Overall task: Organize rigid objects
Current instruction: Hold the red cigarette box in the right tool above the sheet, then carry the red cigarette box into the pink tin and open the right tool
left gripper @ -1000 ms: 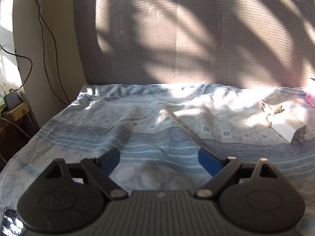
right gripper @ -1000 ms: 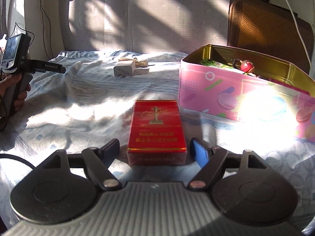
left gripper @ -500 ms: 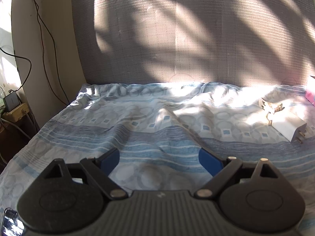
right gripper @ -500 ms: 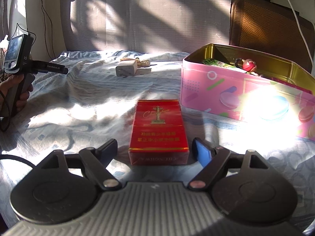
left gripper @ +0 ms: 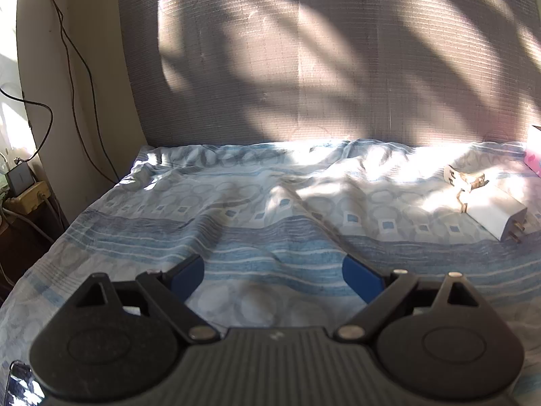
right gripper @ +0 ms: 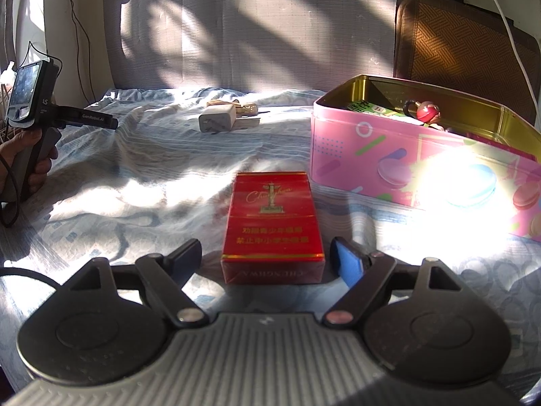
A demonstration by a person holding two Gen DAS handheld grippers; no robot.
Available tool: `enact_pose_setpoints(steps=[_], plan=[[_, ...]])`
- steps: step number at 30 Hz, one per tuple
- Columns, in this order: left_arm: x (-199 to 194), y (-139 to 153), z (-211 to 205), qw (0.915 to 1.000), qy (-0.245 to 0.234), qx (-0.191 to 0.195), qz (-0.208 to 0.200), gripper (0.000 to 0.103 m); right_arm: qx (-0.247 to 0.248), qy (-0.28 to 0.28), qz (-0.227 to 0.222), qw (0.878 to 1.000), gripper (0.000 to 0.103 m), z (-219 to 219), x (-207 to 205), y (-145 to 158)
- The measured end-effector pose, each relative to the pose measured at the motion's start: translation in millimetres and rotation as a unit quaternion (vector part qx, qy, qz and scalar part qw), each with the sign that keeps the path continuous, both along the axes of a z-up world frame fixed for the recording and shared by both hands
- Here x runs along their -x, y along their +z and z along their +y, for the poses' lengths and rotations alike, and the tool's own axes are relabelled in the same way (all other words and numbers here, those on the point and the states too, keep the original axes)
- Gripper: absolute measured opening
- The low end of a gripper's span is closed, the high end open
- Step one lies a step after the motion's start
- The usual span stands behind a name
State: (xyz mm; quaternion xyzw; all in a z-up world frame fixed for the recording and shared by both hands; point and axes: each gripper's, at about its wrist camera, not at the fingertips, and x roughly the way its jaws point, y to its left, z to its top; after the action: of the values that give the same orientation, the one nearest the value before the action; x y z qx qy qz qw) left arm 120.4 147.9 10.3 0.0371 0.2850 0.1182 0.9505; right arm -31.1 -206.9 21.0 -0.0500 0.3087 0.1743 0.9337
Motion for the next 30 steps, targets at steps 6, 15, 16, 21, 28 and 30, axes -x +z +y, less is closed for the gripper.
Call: enact_pose_setpoints(steps=[6, 15, 16, 21, 28, 30], plan=[[-1.0, -0.7, -1.1, 1.0, -0.001, -0.005, 0.004, 0.092, -0.004, -0.001, -0.001, 1.0, 0.085, -1.6, 0.2, 0.2], [-4.9, -1.7, -5.1, 0.9997, -0.002, -0.021, 0.015, 0.093, -0.015, -0.002, 0.0, 1.0, 0.085, -5.4, 0.6, 0.6], [-5.7, -2.2, -6.4, 0.9995, -0.003, -0.026, 0.018, 0.093, -0.015, -0.002, 0.0, 1.0, 0.085, -5.4, 0.6, 0.6], [-7.2, -3.2, -10.5, 0.999, -0.007, -0.036, 0.025, 0.093, -0.018, -0.004, 0.0, 1.0, 0.085, -6.0, 1.1, 0.8], [0.8, 1.8, -29.0, 0.9902, -0.071, 0.112, 0.044, 0.091, 0.0, -0.002, -0.001, 1.0, 0.086, -0.6, 0.9, -0.2], [9.3, 5.4, -57.8, 0.9811, -0.123, 0.143, 0.046, 0.091, 0.002, -0.002, -0.001, 1.0, 0.086, -0.9, 0.9, -0.3]])
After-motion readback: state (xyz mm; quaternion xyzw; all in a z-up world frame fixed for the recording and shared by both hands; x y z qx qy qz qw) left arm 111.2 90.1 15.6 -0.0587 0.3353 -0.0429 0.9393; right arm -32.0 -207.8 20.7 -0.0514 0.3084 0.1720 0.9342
